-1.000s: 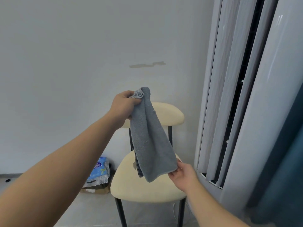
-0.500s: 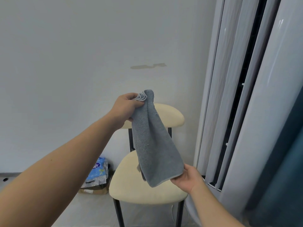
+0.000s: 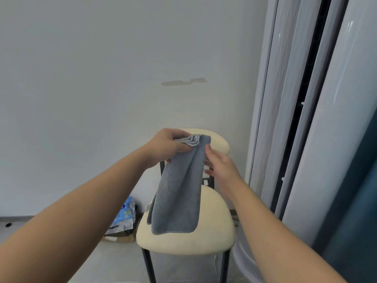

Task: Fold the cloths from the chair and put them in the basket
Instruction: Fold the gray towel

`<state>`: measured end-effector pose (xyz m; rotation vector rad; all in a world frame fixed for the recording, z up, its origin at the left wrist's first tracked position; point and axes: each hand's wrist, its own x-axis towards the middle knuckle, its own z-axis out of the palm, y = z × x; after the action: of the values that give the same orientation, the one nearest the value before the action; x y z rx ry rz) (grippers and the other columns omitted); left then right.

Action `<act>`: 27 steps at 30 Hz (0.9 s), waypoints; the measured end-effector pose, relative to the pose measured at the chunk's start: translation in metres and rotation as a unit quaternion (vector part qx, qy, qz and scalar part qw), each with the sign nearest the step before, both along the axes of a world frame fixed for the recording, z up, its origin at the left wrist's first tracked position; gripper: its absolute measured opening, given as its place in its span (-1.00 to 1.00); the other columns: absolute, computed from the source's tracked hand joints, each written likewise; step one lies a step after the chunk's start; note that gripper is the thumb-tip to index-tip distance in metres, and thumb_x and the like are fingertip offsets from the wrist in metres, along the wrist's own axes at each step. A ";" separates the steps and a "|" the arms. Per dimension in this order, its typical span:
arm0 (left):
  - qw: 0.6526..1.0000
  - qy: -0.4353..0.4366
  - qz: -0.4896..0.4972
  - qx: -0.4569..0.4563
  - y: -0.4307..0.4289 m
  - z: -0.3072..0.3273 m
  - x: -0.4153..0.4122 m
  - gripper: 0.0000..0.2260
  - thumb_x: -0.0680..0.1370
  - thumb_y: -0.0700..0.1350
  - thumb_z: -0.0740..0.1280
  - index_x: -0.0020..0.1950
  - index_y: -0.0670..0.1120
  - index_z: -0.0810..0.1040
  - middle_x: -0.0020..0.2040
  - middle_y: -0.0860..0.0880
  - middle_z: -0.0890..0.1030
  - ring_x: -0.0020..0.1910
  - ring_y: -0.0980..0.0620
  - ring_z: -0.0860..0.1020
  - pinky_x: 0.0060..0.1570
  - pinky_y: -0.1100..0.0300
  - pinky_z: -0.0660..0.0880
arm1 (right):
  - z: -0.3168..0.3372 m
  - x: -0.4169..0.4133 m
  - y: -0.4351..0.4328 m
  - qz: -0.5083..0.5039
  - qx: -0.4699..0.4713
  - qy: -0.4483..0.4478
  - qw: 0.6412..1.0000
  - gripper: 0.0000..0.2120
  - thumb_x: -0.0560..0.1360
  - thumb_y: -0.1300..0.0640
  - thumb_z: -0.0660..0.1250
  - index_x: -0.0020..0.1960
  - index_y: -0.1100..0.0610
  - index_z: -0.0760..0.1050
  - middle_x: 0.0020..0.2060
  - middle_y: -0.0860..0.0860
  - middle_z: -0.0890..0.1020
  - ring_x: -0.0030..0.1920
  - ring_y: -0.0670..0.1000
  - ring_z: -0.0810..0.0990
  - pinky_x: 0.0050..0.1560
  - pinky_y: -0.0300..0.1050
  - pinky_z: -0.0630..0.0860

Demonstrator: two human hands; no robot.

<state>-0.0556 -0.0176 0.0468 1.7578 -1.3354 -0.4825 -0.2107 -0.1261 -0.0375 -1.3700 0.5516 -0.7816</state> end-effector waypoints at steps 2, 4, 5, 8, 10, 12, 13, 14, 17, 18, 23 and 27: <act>1.000 -0.010 0.001 0.006 0.000 -0.003 0.002 -0.86 0.54 -0.11 0.45 0.05 0.10 0.73 -0.18 0.13 0.66 -0.24 0.12 0.55 -0.43 0.18 0.44 | 0.017 0.004 -0.001 -0.016 -0.065 -0.021 0.998 -0.70 0.60 -0.09 0.38 0.16 0.11 0.66 0.05 0.00 0.74 0.14 0.04 0.69 0.16 0.03 0.60; 1.000 -0.010 0.023 0.010 0.002 -0.004 0.007 -0.90 0.50 -0.08 0.52 0.00 0.06 0.73 -0.19 0.10 0.65 -0.22 0.11 0.56 -0.40 0.19 0.49 | 0.024 0.005 -0.008 -0.035 -0.097 -0.022 0.994 -0.79 0.57 0.07 0.45 0.11 0.19 0.67 0.01 0.08 0.75 0.07 0.07 0.71 0.17 0.11 0.61; 0.999 -0.005 0.035 0.014 0.004 -0.005 0.011 -0.88 0.46 -0.08 0.56 -0.02 0.03 0.73 -0.18 0.07 0.66 -0.21 0.10 0.58 -0.37 0.19 0.53 | 0.025 0.004 -0.013 -0.045 -0.107 -0.013 0.993 -0.82 0.55 0.13 0.47 0.07 0.23 0.66 0.00 0.13 0.74 0.02 0.07 0.70 0.14 0.13 0.62; 0.997 0.034 0.056 0.037 0.012 -0.008 0.027 -0.72 0.37 -0.20 0.64 0.04 -0.09 0.70 -0.09 -0.06 0.67 -0.14 0.01 0.65 -0.18 0.13 0.67 | 0.032 -0.007 -0.030 -0.038 -0.107 0.033 0.993 -0.87 0.52 0.19 0.50 -0.06 0.23 0.58 -0.10 0.12 0.69 -0.06 0.06 0.63 -0.12 0.01 0.59; 0.996 0.051 0.062 0.044 0.016 -0.013 0.037 -0.70 0.37 -0.32 0.61 0.05 -0.16 0.67 -0.05 -0.13 0.65 -0.13 -0.05 0.66 -0.11 0.07 0.69 | 0.038 -0.015 -0.035 0.025 -0.113 0.070 0.991 -0.84 0.51 0.17 0.50 -0.06 0.17 0.52 -0.13 0.08 0.63 -0.07 0.08 0.59 -0.18 -0.04 0.51; 0.995 0.074 0.065 0.028 0.016 -0.019 0.042 -0.76 0.42 -0.38 0.54 0.03 -0.19 0.66 -0.06 -0.16 0.63 -0.13 -0.07 0.64 -0.05 -0.01 0.69 | 0.041 -0.019 -0.034 0.043 -0.144 0.104 0.983 -0.81 0.52 0.17 0.50 -0.09 0.16 0.48 -0.18 0.11 0.58 -0.14 0.10 0.51 -0.32 -0.10 0.45; 0.994 0.087 0.070 0.017 0.014 -0.022 0.043 -0.79 0.44 -0.39 0.51 0.02 -0.20 0.66 -0.07 -0.16 0.61 -0.12 -0.08 0.62 -0.03 -0.04 0.69 | 0.042 -0.020 -0.034 0.035 -0.157 0.117 0.980 -0.79 0.52 0.17 0.49 -0.11 0.15 0.46 -0.20 0.12 0.56 -0.17 0.09 0.46 -0.40 -0.14 0.39; 0.992 0.099 0.078 0.009 0.013 -0.025 0.044 -0.82 0.46 -0.39 0.49 0.01 -0.19 0.66 -0.07 -0.15 0.60 -0.10 -0.08 0.62 -0.01 -0.06 0.69 | 0.043 -0.020 -0.033 0.030 -0.159 0.123 0.979 -0.78 0.53 0.17 0.49 -0.12 0.14 0.44 -0.19 0.13 0.55 -0.17 0.09 0.43 -0.46 -0.17 0.33; 0.987 0.128 0.098 -0.004 0.012 -0.029 0.045 -0.89 0.53 -0.31 0.47 0.04 -0.21 0.65 -0.02 -0.14 0.61 -0.04 -0.08 0.62 0.02 -0.07 0.68 | 0.047 -0.022 -0.031 0.038 -0.117 0.115 0.986 -0.79 0.56 0.18 0.45 -0.10 0.12 0.41 -0.08 0.18 0.61 -0.13 0.11 0.51 -0.52 -0.19 0.38; 0.985 0.137 0.101 -0.003 0.011 -0.031 0.046 -0.89 0.55 -0.27 0.47 0.07 -0.22 0.64 0.01 -0.13 0.60 -0.01 -0.08 0.62 0.02 -0.07 0.68 | 0.049 -0.023 -0.030 0.043 -0.103 0.118 0.987 -0.81 0.57 0.18 0.44 -0.07 0.12 0.41 -0.03 0.19 0.63 -0.11 0.12 0.56 -0.51 -0.17 0.45; 0.979 0.186 0.077 -0.003 0.011 -0.048 0.050 -0.75 0.62 -0.09 0.41 0.26 -0.17 0.56 0.24 -0.11 0.57 0.19 -0.05 0.58 -0.07 0.00 0.69 | 0.055 -0.022 -0.026 0.083 -0.037 0.108 0.990 -0.84 0.61 0.21 0.38 0.11 0.19 0.41 0.16 0.21 0.58 0.13 0.22 0.66 -0.21 0.10 0.70; 0.975 0.213 0.062 -0.008 0.003 -0.059 0.052 -0.78 0.67 0.01 0.31 0.26 -0.06 0.53 0.22 0.00 0.56 0.17 0.02 0.56 -0.18 0.02 0.69 | 0.053 -0.013 -0.035 0.073 -0.026 0.126 0.989 -0.73 0.62 0.19 0.37 0.25 0.24 0.42 0.19 0.19 0.57 0.12 0.22 0.66 -0.23 0.11 0.70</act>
<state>-0.0039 -0.0146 -0.0126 1.5981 -0.9205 -0.7282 -0.2241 -0.1613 0.0159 -1.5498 0.6229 -0.5114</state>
